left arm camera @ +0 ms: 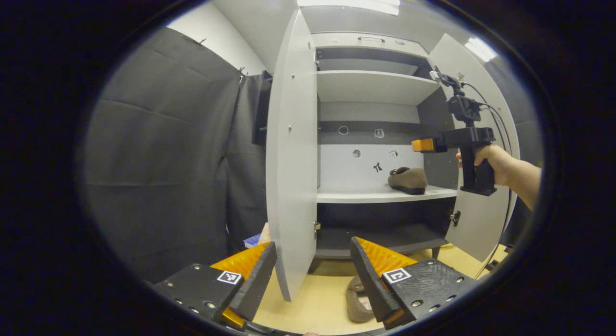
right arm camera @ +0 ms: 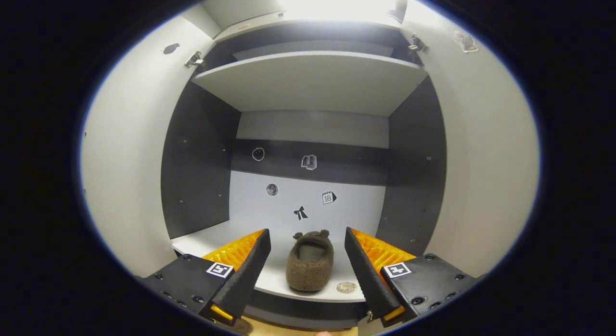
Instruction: Grab one shoe with the right hand and put it into the shoe cabinet, grab the other shoe with the left hand and put it into the shoe cabinet; then close the right door with the right hand and the left door with the left hand.
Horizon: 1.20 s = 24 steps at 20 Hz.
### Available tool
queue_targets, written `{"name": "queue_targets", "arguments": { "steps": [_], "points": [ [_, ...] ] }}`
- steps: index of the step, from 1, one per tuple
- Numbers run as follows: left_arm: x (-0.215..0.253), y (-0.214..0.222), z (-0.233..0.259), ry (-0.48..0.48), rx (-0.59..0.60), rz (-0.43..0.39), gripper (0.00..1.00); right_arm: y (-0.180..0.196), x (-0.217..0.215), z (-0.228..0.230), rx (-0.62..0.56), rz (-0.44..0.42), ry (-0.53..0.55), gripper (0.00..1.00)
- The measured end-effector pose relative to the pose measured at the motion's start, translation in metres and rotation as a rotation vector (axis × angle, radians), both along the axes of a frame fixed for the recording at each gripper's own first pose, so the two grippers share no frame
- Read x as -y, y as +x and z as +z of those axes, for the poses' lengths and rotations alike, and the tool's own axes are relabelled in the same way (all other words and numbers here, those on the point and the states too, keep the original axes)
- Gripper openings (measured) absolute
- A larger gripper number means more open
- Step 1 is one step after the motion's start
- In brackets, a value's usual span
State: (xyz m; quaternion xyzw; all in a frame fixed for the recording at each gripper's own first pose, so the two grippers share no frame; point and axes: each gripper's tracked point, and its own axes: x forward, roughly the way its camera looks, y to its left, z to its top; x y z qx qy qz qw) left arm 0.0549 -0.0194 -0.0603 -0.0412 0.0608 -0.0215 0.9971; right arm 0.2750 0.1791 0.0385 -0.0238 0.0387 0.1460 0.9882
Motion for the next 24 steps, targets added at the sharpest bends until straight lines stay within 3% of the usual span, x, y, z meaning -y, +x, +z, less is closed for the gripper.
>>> {"name": "queue_targets", "arguments": {
  "steps": [13, 22, 23, 24],
  "points": [
    [0.045, 0.016, -0.040, 0.034, -0.042, -0.191, 0.96, -0.116, 0.061, 0.007, 0.043, -0.048, 0.038, 0.96],
    [0.083, 0.027, -0.117, 0.062, -0.203, -0.305, 0.97, -0.172, 0.094, -0.001, 0.064, -0.086, 0.005, 0.96],
    [0.088, 0.028, -0.127, 0.061, -0.228, -0.313, 0.90, -0.175, 0.100, -0.002, 0.065, -0.098, 0.005, 0.96],
    [0.092, 0.029, -0.137, 0.058, -0.253, -0.323, 0.90, -0.179, 0.106, -0.002, 0.065, -0.112, 0.010, 0.97]
  ]
}}
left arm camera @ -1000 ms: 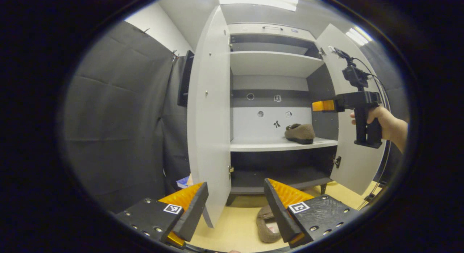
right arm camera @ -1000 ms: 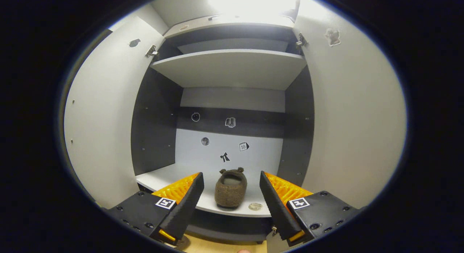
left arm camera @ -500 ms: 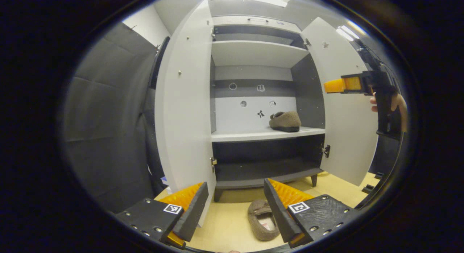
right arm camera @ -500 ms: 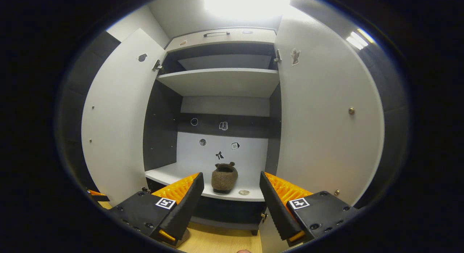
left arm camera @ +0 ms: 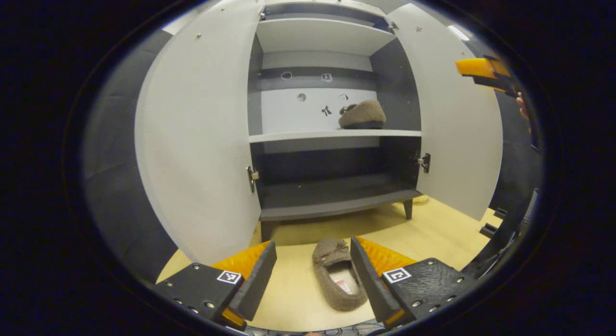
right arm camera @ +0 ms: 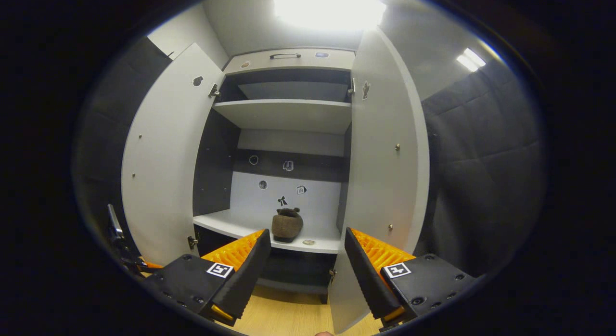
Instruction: Grab one shoe with the right hand and put it into the shoe cabinet, grab the other shoe with the left hand and put it into the shoe cabinet; then close the right door with the right hand and the left door with the left hand.
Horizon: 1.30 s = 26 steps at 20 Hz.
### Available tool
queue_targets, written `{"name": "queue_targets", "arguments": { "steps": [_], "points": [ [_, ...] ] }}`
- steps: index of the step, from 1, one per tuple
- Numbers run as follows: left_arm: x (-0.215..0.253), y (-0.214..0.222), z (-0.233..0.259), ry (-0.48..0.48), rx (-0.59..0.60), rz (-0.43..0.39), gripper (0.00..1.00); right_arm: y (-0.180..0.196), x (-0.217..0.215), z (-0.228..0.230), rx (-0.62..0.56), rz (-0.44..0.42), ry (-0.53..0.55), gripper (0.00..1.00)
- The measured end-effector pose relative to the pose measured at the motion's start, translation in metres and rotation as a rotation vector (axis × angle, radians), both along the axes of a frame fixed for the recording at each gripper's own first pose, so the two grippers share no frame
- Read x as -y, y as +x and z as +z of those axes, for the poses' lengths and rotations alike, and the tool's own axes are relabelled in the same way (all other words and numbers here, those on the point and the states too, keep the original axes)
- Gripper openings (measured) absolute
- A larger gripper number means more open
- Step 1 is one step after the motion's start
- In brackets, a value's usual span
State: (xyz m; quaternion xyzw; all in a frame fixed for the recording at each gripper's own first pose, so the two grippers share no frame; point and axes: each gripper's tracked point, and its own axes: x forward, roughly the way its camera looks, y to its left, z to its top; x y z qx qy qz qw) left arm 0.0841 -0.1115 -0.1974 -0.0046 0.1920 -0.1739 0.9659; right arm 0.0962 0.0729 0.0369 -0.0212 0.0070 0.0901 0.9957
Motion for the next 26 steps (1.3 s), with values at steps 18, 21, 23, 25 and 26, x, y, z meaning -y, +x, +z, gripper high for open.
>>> {"name": "queue_targets", "arguments": {
  "steps": [18, 21, 23, 25, 26],
  "points": [
    [0.017, 0.015, -0.148, 0.091, -0.399, 0.013, 0.89, -0.022, 0.067, 0.001, -0.017, -0.125, 0.015, 0.97],
    [0.020, 0.015, -0.154, 0.094, -0.417, 0.002, 0.72, -0.022, 0.071, 0.003, -0.015, -0.137, 0.005, 0.97],
    [0.025, 0.007, -0.164, 0.101, -0.471, -0.013, 0.60, -0.019, 0.072, 0.004, -0.014, -0.143, 0.006, 0.97],
    [0.037, 0.006, -0.165, 0.040, -0.496, -0.036, 0.40, -0.018, 0.075, 0.008, -0.009, -0.152, 0.004, 0.97],
    [0.038, 0.010, -0.171, 0.043, -0.502, -0.015, 0.33, -0.019, 0.077, 0.009, -0.006, -0.158, -0.002, 0.97]
  ]
}}
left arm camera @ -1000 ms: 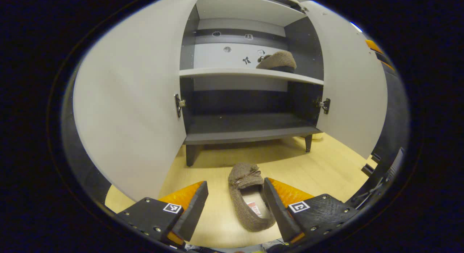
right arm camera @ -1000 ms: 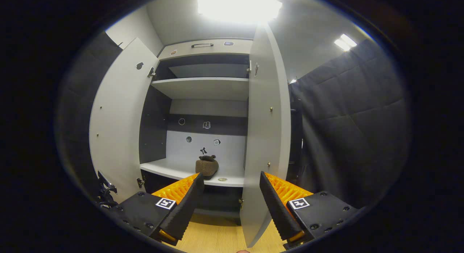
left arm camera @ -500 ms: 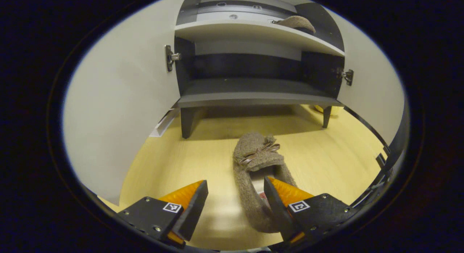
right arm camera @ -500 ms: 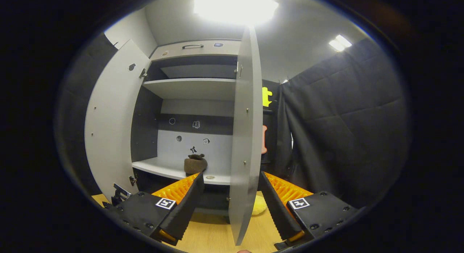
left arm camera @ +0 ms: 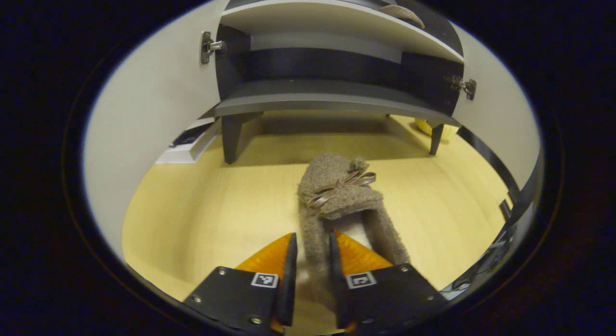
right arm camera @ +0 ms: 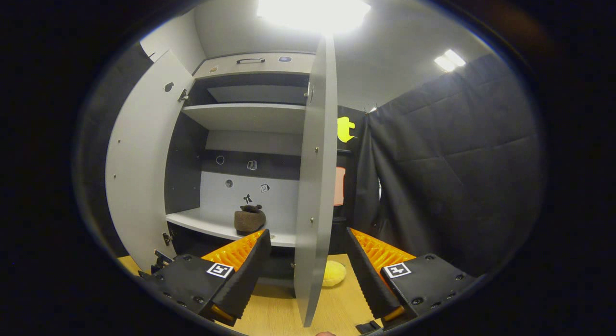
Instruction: Grab one shoe with the right hand and put it into the shoe cabinet, grab the other shoe with the left hand and put it into the shoe cabinet; then close the right door with the right hand and the left door with the left hand.
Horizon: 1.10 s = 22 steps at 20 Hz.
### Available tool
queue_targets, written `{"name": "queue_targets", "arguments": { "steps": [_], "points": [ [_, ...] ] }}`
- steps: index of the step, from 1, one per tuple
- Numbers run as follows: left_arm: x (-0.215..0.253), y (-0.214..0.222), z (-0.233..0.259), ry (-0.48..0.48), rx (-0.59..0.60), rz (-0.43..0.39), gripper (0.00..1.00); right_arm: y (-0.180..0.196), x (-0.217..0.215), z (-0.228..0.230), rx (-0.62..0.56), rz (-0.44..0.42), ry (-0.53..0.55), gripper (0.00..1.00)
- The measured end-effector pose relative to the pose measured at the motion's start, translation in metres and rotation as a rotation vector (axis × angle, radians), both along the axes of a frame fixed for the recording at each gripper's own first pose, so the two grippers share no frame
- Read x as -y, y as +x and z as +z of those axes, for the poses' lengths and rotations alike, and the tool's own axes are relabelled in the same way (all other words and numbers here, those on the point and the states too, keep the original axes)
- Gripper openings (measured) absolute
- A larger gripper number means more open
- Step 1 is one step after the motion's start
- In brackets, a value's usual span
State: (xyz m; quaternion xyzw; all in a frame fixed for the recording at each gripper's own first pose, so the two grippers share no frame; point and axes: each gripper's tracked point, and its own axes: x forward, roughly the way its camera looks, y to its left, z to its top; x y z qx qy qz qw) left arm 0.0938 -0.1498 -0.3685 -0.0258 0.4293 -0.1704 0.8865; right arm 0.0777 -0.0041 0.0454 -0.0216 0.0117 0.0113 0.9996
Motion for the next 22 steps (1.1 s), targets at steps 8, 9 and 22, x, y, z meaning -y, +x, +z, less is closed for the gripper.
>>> {"name": "queue_targets", "arguments": {
  "steps": [8, 9, 22],
  "points": [
    [-0.010, 0.021, 0.019, 0.018, 0.062, 0.056, 0.02, -0.007, 0.024, 0.005, 0.005, -0.057, -0.019, 0.97],
    [-0.011, 0.022, 0.022, 0.024, 0.068, 0.046, 0.02, -0.008, 0.027, 0.005, 0.007, -0.062, -0.023, 0.97],
    [-0.012, 0.041, 0.135, -0.028, 0.262, 0.080, 0.02, -0.021, 0.034, 0.013, 0.028, -0.052, -0.008, 0.97]
  ]
}}
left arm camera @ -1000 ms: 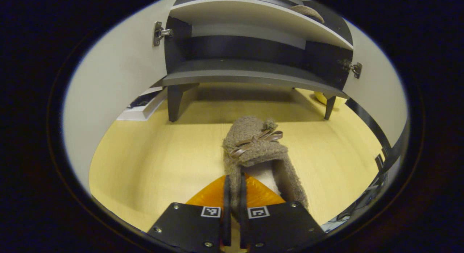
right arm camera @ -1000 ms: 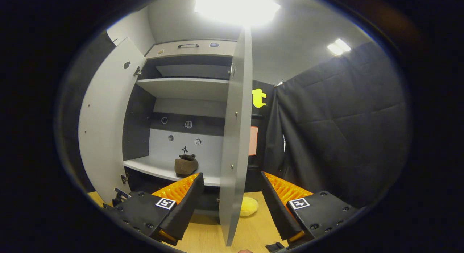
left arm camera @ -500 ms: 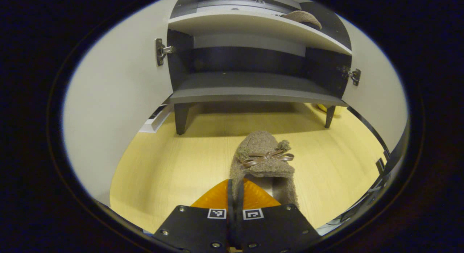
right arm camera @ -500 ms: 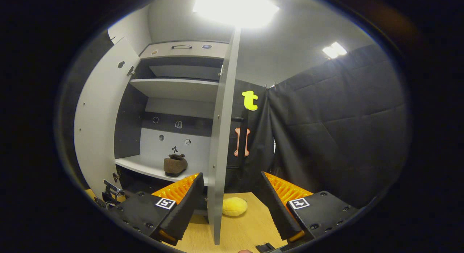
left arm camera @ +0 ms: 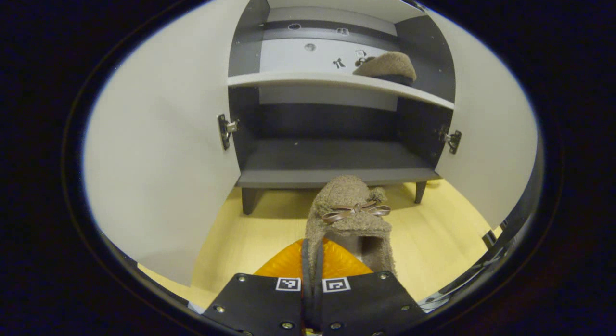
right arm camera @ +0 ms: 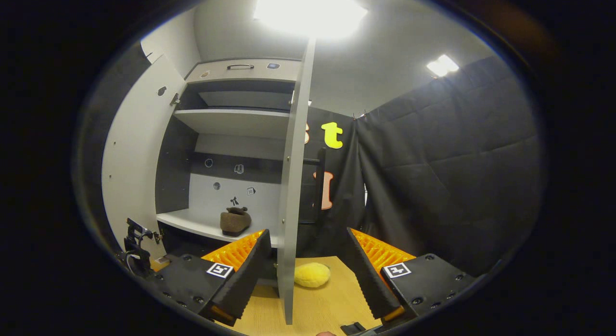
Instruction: Grab one shoe with the right hand and put it into the shoe cabinet, grab the other shoe with the left hand and put it into the shoe cabinet; then close the right door with the right hand and the left door with the left hand.
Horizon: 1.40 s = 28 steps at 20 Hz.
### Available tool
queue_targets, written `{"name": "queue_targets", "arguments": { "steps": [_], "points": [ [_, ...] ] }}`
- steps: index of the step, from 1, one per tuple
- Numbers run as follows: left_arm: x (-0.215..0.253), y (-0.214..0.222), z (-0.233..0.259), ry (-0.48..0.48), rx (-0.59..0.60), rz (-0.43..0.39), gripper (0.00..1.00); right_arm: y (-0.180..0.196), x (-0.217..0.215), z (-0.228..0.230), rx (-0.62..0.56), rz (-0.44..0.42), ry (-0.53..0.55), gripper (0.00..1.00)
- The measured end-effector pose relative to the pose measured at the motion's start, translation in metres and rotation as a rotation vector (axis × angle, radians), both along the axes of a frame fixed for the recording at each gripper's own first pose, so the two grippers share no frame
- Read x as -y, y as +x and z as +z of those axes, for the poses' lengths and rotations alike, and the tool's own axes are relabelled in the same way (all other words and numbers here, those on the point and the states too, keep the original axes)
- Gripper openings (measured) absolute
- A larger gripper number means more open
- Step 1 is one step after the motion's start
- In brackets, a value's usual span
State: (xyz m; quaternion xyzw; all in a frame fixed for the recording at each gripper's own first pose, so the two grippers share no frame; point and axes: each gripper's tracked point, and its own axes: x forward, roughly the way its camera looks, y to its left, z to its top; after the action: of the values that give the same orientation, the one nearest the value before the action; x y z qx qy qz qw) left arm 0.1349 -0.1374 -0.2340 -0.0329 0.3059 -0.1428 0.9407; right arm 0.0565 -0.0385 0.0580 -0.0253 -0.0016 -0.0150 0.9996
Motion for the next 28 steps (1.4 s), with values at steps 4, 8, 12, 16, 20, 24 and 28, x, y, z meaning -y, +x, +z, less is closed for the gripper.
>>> {"name": "queue_targets", "arguments": {
  "steps": [4, 8, 12, 16, 20, 24, 28],
  "points": [
    [0.000, 0.012, 0.045, -0.044, 0.063, 0.022, 0.01, -0.003, 0.004, 0.004, 0.012, -0.006, -0.002, 0.96],
    [0.000, 0.024, 0.095, -0.074, 0.132, 0.036, 0.01, -0.005, 0.010, 0.006, 0.018, -0.016, 0.000, 0.97],
    [-0.001, 0.047, 0.124, -0.110, 0.183, 0.053, 0.01, -0.006, 0.017, 0.009, 0.025, -0.032, -0.002, 0.97],
    [-0.003, 0.072, 0.155, -0.138, 0.230, 0.079, 0.01, -0.004, 0.025, 0.010, 0.027, -0.049, -0.005, 0.97],
    [0.000, 0.107, 0.184, -0.156, 0.284, 0.091, 0.01, -0.002, 0.035, 0.010, 0.030, -0.071, -0.011, 0.96],
    [0.007, 0.148, 0.206, -0.172, 0.318, 0.109, 0.01, 0.000, 0.047, 0.006, 0.027, -0.103, -0.013, 0.97],
    [0.019, 0.189, 0.224, -0.177, 0.349, 0.110, 0.01, 0.006, 0.058, -0.004, 0.009, -0.132, -0.005, 0.97]
  ]
}}
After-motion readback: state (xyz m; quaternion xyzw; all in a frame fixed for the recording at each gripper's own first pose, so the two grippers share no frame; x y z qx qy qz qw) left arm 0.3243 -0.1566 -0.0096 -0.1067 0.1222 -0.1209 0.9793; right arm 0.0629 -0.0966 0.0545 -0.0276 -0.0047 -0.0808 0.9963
